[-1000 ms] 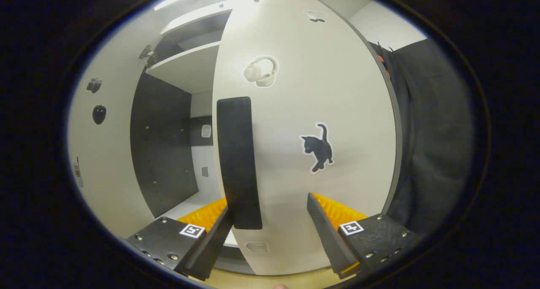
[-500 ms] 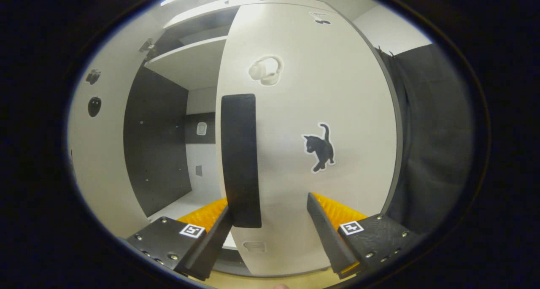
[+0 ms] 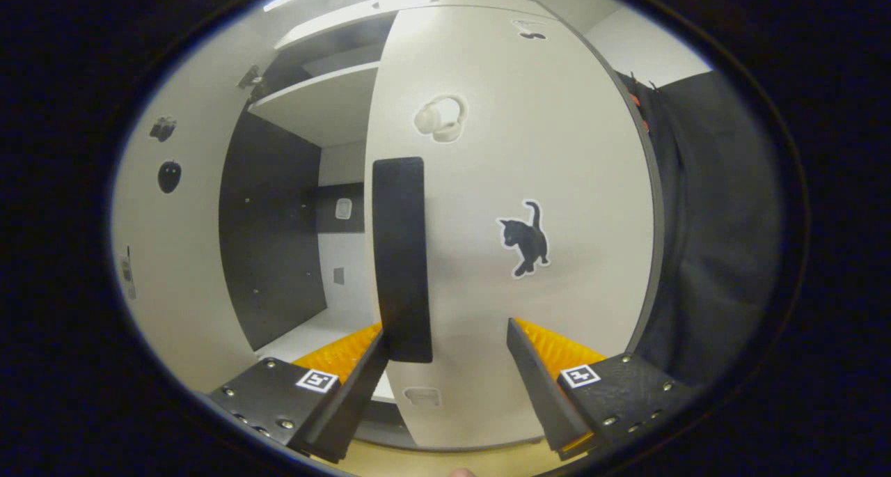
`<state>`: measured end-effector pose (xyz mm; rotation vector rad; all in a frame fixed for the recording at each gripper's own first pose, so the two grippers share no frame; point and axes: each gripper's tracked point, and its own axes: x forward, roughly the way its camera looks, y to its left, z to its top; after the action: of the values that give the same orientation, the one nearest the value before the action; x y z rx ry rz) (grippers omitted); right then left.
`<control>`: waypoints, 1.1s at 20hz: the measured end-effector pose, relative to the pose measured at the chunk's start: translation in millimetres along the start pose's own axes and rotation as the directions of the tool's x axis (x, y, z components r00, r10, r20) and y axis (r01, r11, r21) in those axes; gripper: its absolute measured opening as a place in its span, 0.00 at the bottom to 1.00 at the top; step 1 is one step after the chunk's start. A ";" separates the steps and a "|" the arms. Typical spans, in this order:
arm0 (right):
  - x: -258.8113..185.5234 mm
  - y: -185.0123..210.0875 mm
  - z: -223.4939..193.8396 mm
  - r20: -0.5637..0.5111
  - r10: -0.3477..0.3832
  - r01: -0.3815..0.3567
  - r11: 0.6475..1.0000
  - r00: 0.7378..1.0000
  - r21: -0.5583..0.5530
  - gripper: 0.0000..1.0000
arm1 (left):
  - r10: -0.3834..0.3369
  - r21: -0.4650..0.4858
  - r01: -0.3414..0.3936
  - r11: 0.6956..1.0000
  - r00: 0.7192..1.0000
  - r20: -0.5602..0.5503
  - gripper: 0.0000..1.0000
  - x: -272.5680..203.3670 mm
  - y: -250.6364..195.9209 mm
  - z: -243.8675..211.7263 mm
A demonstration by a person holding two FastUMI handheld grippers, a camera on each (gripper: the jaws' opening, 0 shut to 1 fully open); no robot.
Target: Grasp the bottle in the cabinet with the left hand and place it on the coaster, then close the right door with the right hand and the left door with the left hand.
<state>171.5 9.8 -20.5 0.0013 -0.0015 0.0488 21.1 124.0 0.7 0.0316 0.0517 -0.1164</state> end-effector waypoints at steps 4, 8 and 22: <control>-28.2 -13.9 -5.5 0.009 -0.006 0.006 1.000 1.000 0.021 1.00 | -0.049 -0.035 0.049 0.998 0.999 -0.006 0.94 2.2 -24.0 -0.7; -53.8 -37.5 -9.8 -0.001 -0.017 0.017 0.998 1.000 0.055 1.00 | -0.115 -0.071 0.114 0.991 0.993 -0.010 0.94 13.0 -58.1 -4.4; -104.0 -103.4 -14.8 -0.026 -0.062 0.063 0.996 0.998 0.062 1.00 | -0.157 -0.137 0.156 0.978 0.988 -0.003 1.00 62.1 -137.7 -4.5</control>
<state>72.7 -98.5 -35.6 0.0634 0.0237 -0.0137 66.4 -19.8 -11.0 -0.1086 0.0756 -0.2701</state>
